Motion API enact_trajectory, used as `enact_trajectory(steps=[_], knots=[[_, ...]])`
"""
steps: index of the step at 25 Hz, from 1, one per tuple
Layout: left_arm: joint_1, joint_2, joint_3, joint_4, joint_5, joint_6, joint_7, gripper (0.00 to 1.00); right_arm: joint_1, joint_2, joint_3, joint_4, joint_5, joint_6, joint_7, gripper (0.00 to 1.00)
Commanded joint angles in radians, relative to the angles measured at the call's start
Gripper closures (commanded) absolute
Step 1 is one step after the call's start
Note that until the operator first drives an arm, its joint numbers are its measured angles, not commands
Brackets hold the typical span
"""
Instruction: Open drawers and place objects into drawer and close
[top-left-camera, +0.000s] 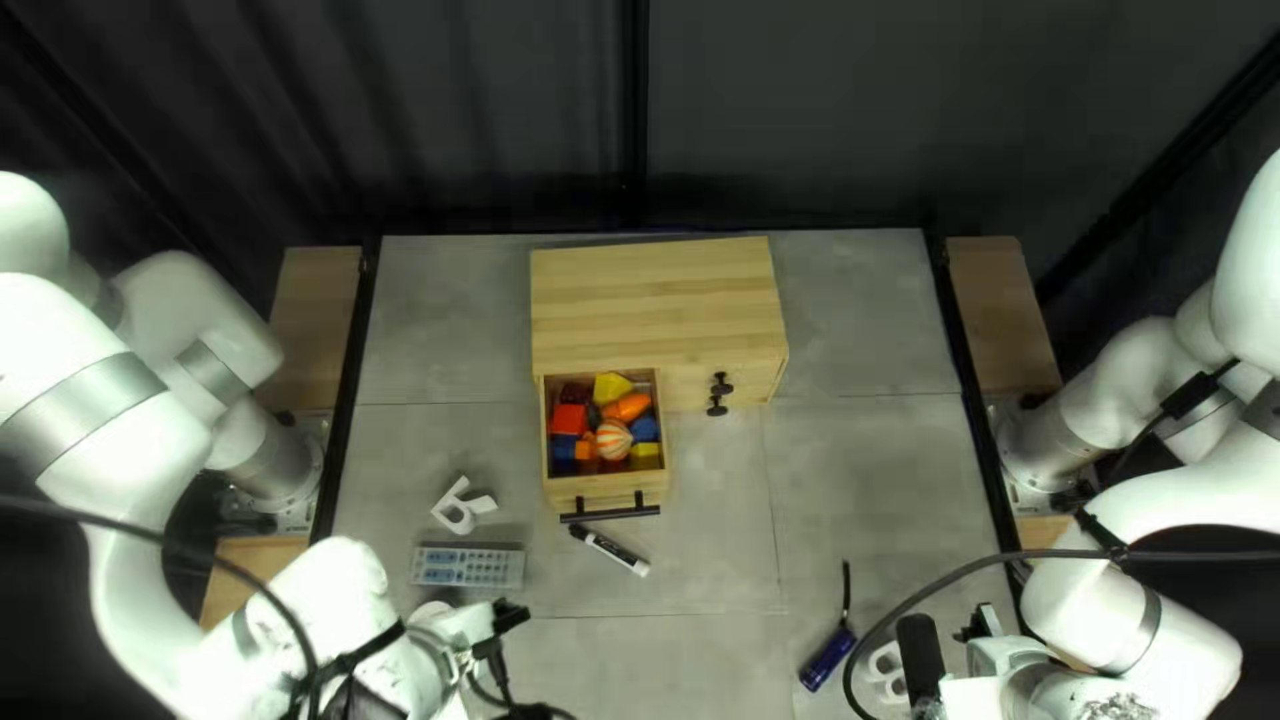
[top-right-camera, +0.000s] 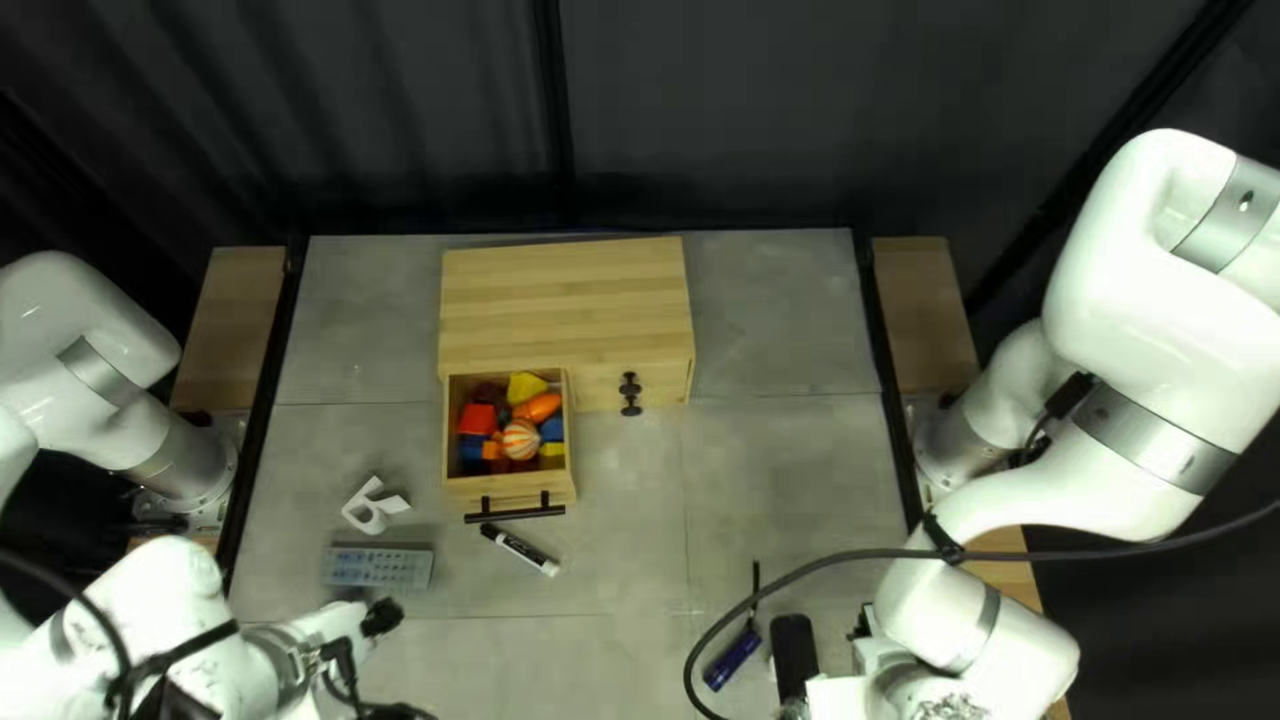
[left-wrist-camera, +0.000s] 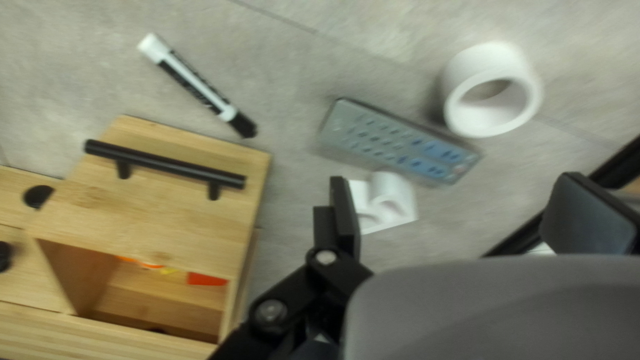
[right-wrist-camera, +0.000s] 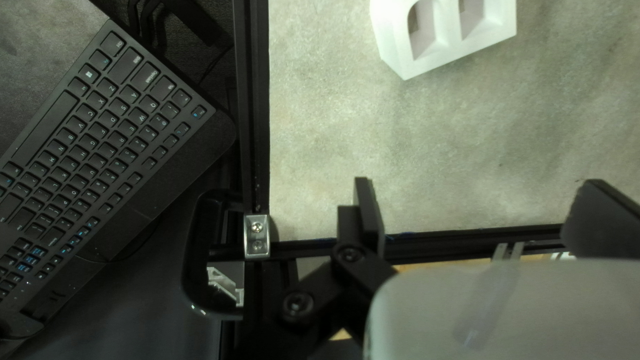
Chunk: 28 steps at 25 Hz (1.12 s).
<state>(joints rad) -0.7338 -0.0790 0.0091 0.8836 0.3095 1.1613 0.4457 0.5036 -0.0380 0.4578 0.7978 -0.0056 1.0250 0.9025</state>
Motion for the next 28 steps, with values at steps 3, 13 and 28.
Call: enact_trajectory(steps=[3, 13, 28], knots=[[0.027, 0.012, 0.033, -0.001, 0.032, -0.039, 0.120, 0.00, 0.000, 0.000, 0.000, 0.000, 0.000, 0.000, 0.000, 0.00], [0.027, 0.012, 0.033, -0.001, 0.032, -0.039, 0.120, 0.00, 0.000, 0.000, 0.000, 0.000, 0.000, 0.000, 0.000, 0.00], [0.074, 0.182, 0.067, 0.083, 0.098, -0.110, 0.462, 0.00, 0.000, 0.000, 0.000, 0.000, 0.000, 0.000, 0.000, 0.00]])
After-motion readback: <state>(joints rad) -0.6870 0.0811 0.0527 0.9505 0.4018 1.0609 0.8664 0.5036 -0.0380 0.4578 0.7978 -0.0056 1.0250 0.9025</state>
